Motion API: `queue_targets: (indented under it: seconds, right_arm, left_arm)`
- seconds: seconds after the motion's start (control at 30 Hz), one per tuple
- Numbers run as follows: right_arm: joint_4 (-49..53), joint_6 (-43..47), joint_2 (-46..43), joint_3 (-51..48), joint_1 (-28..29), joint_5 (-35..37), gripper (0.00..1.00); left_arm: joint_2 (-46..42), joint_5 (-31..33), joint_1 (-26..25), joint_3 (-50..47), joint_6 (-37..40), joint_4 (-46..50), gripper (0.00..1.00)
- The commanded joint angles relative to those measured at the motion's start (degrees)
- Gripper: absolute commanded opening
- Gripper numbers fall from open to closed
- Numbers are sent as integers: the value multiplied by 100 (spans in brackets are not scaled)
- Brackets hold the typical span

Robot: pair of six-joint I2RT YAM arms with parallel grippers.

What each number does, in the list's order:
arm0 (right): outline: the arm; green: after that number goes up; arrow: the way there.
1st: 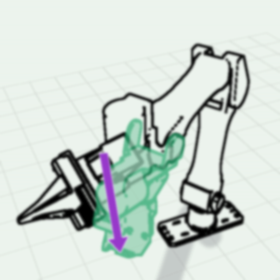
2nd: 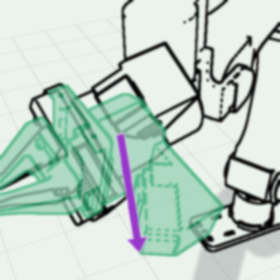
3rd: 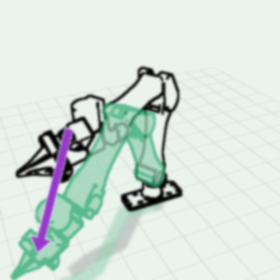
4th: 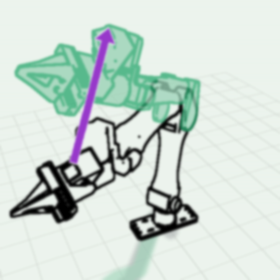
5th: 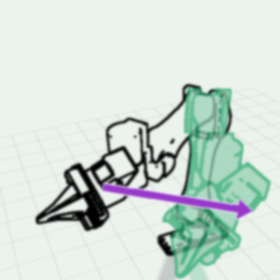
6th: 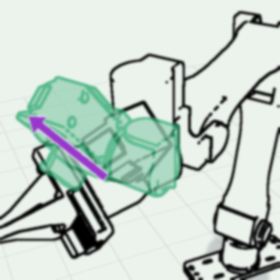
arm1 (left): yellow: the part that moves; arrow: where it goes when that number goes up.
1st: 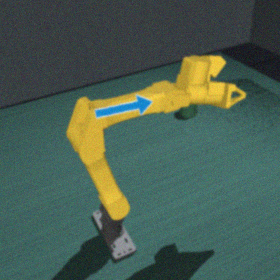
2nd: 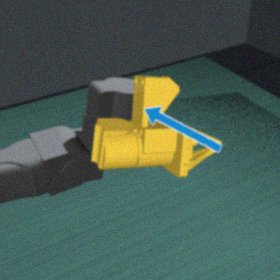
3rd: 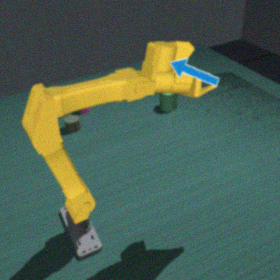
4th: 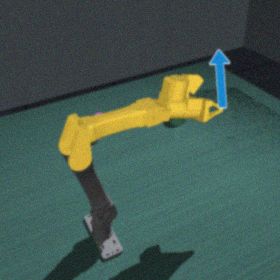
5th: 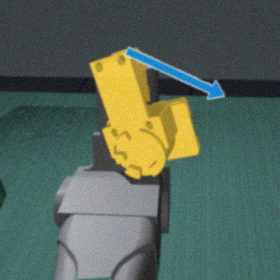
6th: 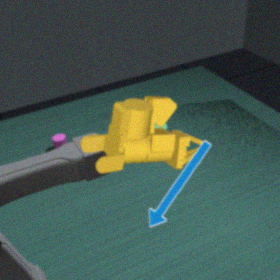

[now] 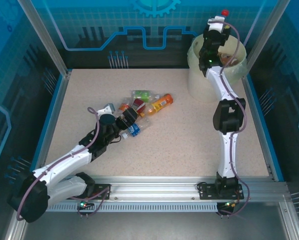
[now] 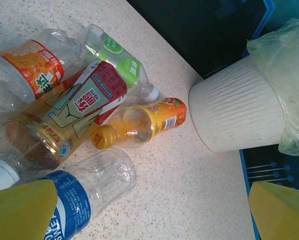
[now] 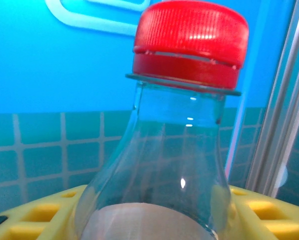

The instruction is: Put the plastic bottles in the bin

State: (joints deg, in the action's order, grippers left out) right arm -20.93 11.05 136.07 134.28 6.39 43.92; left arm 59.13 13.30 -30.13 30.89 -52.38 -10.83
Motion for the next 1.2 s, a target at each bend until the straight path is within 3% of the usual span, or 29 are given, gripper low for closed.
queue_targets:
  seconds: [0.0,0.1,0.47,0.53,0.63,0.73,0.87,0.93,1.17]
  right_arm:
    - [64,133,229,730,-202,315,50]
    - [391,51,335,976,-276,285,51]
    - [224,1127,275,503,-351,119,59]
    - [233,1315,263,520,-352,199,63]
    - [510,1382,143,493,-339,208,76]
    - [1035,1146,-335,-31,-300,-313,84]
    - [1574,412,-1232,-869,-303,-1528,90]
    - [2053,-10,-1526,-979,-356,-2147,100]
    - [3236,-556,-2131,-986,-372,-3501,100]
  left_arm:
    - [-139,198,62,-100,106,157,99]
    - [-144,258,69,-103,132,187,99]
    - [42,134,71,4,172,145,99]
    - [40,129,71,11,174,152,99]
    - [32,129,72,-13,159,152,99]
    - [32,128,71,-13,148,152,99]
    - [44,110,84,-5,143,134,99]
    - [54,94,77,-5,141,123,99]
    - [105,45,78,22,128,134,99]
